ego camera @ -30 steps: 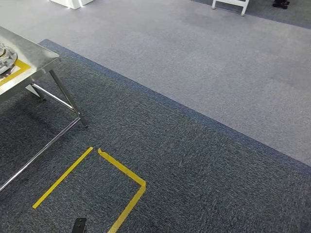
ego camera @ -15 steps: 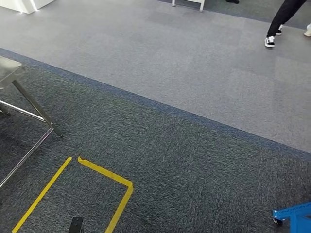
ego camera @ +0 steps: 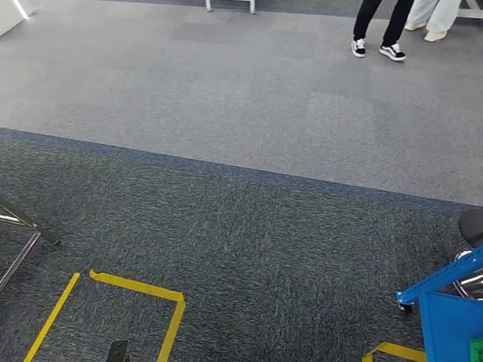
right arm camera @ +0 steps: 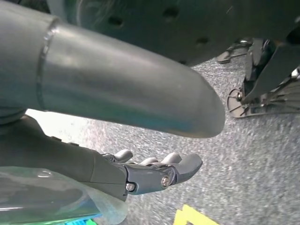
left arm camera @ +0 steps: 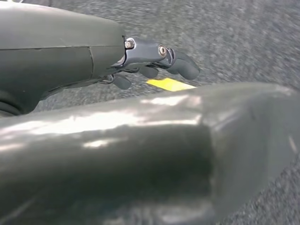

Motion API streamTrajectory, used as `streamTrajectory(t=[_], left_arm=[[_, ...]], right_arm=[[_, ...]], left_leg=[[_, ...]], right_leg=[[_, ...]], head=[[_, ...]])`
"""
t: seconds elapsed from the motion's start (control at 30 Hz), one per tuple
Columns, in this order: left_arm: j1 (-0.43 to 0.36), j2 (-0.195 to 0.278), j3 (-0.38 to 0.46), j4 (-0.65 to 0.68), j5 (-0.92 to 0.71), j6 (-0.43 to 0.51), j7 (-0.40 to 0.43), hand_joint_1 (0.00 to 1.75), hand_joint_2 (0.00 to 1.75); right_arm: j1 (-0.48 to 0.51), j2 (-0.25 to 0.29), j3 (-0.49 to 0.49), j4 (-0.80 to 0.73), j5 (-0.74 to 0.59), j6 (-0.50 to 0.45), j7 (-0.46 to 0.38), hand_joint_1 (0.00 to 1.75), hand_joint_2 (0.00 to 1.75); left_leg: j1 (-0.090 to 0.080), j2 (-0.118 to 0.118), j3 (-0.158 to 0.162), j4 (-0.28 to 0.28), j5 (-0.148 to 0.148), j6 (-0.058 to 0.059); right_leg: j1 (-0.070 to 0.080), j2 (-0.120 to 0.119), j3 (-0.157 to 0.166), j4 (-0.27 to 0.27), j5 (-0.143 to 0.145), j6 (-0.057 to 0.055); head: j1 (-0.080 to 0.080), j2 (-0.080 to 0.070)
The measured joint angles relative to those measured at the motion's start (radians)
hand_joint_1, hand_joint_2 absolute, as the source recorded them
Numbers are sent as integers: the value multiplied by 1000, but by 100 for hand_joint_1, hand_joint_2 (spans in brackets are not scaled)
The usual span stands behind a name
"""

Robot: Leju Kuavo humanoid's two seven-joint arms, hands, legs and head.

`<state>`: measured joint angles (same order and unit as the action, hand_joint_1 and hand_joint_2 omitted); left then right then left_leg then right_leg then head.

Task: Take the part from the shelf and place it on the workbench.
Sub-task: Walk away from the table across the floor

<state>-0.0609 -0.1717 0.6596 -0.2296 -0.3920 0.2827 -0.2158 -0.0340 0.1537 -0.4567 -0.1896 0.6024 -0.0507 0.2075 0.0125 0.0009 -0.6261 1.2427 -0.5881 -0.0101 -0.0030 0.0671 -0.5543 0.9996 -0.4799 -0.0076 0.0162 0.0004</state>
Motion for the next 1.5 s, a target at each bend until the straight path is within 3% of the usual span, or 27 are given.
streamTrajectory(t=[0.07, 0.13, 0.17, 0.23, 0.3, 0.37, 0.43, 0.47, 0.53, 0.57, 0.63, 0.67, 0.73, 0.8, 0.87, 0.9, 0.93, 0.97, 1.03, 1.1, 1.17, 1.23, 1.3, 1.37, 1.4, 1.47, 1.5], left_arm=[[0, 1, 2, 0, 0, -1, 4, 0, 0], [0, 1, 5, 1, 2, -2, 11, 0, 0], [0, 0, 7, 1, 3, -3, 13, 0, 0], [-2, -3, 8, 2, 5, -3, 17, 0, 0], [-3, -5, 9, 2, 6, -3, 18, 0, 0], [-2, -6, 9, 2, 7, -4, 18, 0, 0], [1, -6, 10, 2, 7, -5, 18, 0, 0], [1, -7, 10, 2, 7, -5, 18, 0, 0], [-2, -7, 10, 2, 7, -5, 18, 0, 0], [-3, -7, 10, 2, 7, -5, 18, 0, 0], [-4, -7, 10, 2, 7, -4, 19, 0, 0], [-5, -7, 10, 2, 7, -4, 19, 0, 0], [-8, -8, 10, 2, 7, -4, 21, 0, 0], [-10, -8, 11, 2, 6, -5, 21, 0, 0], [-7, -8, 14, 2, 6, -8, 22, 0, 0], [-5, -8, 15, 2, 7, -10, 23, 0, 0], [-3, -8, 16, 2, 7, -11, 24, 0, 0], [-2, -8, 17, 3, 8, -12, 24, 0, 0], [-2, -8, 18, 3, 9, -13, 24, 0, 0], [-3, -7, 21, 3, 6, -9, 27, 0, 0], [-2, -7, 22, 3, 1, -2, 34, 0, 0], [0, -7, 23, 3, -6, 4, 38, 0, 0], [0, -7, 23, 3, -12, 10, 37, 0, 0], [4, -7, 24, 3, -15, 15, 36, 0, 0], [7, -8, 24, 3, -17, 17, 36, 0, 0], [13, -8, 25, 3, -22, 18, 36, 0, 0], [14, -8, 25, 3, -25, 19, 37, 0, 0]], right_arm=[[0, 0, 0, 0, 2, 0, 1, 0, 0], [-3, 0, 0, 0, 4, 0, 1, 0, 0], [-4, 0, 0, 0, 4, -1, 1, 0, 0], [-2, -1, 0, 0, 6, -2, 1, 0, 0], [0, -3, 0, 0, 7, -2, 1, 0, 0], [-4, -4, 0, 0, 9, -2, 1, 0, 0], [-8, -4, 0, 0, 10, -2, 1, 0, 0], [-7, -5, 0, 0, 11, -2, 1, 0, 0], [-4, -6, 0, 0, 11, -2, 1, 0, 0], [-4, -7, 0, 0, 12, -3, 1, 0, 0], [-8, -7, 0, 0, 12, -4, 1, 0, 0], [-10, -7, 0, 0, 11, -5, 0, 0, 0], [-9, -7, 0, 0, 11, -6, 0, 0, 0], [-8, -8, 0, 0, 12, -7, -1, 0, 0], [-10, -8, 0, 0, 13, -8, -1, 0, 0], [-11, -8, 0, 0, 14, -8, 0, 0, 0], [-11, -8, 0, 0, 14, -8, 1, 0, 0], [-11, -8, 0, 0, 16, -8, 2, 0, 0], [-10, -9, 0, 0, 19, -8, 3, 0, 0], [-10, -8, 0, 0, 22, -9, 3, 0, 0], [-11, -7, 0, 0, 23, -11, 2, 0, 0], [-9, -7, 0, 1, 25, -9, 8, 0, 0], [-2, -7, 0, 1, 33, -5, 21, 0, 0], [0, -7, 0, 1, 48, -3, 35, 0, 0], [-1, -8, 0, 1, 56, -1, 42, 0, 0], [-1, -8, 1, 1, 70, 5, 51, 0, 0], [1, -8, 1, 1, 74, 7, 54, 0, 0]], left_leg=[[0, -39, 53, -131, 75, 12], [0, -77, 86, -215, 99, 19], [-1, -82, 89, -225, 94, 19], [-1, -61, 93, -238, 96, 22], [3, -36, 99, -251, 102, 29], [1, -5, 101, -255, 103, 33], [0, 29, 101, -254, 101, 34], [0, 44, 102, -254, 100, 33], [0, 70, 106, -254, 96, 29], [-2, 80, 109, -253, 93, 25], [-8, 99, 114, -250, 86, 13], [-11, 109, 116, -249, 84, 8], [-8, 121, 120, -248, 80, -3], [-3, 86, 110, -212, 50, -12], [-2, 31, 62, -98, -16, -15], [-2, 18, 30, -28, -47, -12], [-3, 12, 5, 23, -61, -9], [-4, 9, -7, 43, -56, -5], [-7, -2, 17, -25, 6, 8], [-11, -48, 68, -154, 74, 22], [-13, -81, 95, -225, 92, 29], [-14, -68, 100, -241, 90, 30], [-11, -45, 105, -256, 99, 35], [-10, -17, 110, -266, 103, 39], [-11, -2, 109, -266, 103, 40], [-11, 31, 110, -265, 100, 39], [-11, 46, 111, -265, 98, 38]], right_leg=[[3, 28, 1, 3, 0, 2], [1, 53, -7, 7, 2, 10], [-1, 64, -13, 7, 4, 16], [-5, 72, -25, 7, 7, 30], [-2, 24, -51, 49, -18, 40], [-1, -38, -111, 165, -75, 46], [-5, -58, -167, 273, -111, 53], [-7, -63, -171, 282, -104, 56], [-11, -83, -116, 185, -46, 58], [-10, -109, -77, 113, -22, 58], [-7, -144, -23, 21, 0, 47], [-4, -147, -17, 10, -3, 39], [-3, -122, -20, 10, 1, 23], [-5, -100, -20, 8, 5, 10], [-4, -74, -21, 7, 8, 1], [-2, -59, -22, 7, 9, -2], [1, -43, -22, 7, 10, -4], [3, -27, -22, 7, 10, -5], [7, 4, -19, 7, 11, -6], [8, 31, -19, 8, 13, -4], [5, 55, -27, 10, 17, 4], [2, 74, -38, 8, 23, 16], [3, 41, -55, 25, 10, 24], [4, -23, -104, 118, -43, 32], [2, -43, -138, 185, -75, 37], [-4, -59, -185, 280, -102, 47], [-8, -64, -181, 276, -89, 51]], head=[[1, 0], [0, 0], [0, 0], [-1, 0], [4, 0], [8, 0], [8, 0], [8, 0], [8, 0], [9, 0], [7, 0], [6, 0], [3, 0], [1, 0], [-1, 0], [-2, 0], [-2, 0], [-2, 0], [-2, 0], [-2, 0], [-4, 0], [-5, 0], [-3, 0], [0, 0], [2, 0], [2, 0], [2, 0]])
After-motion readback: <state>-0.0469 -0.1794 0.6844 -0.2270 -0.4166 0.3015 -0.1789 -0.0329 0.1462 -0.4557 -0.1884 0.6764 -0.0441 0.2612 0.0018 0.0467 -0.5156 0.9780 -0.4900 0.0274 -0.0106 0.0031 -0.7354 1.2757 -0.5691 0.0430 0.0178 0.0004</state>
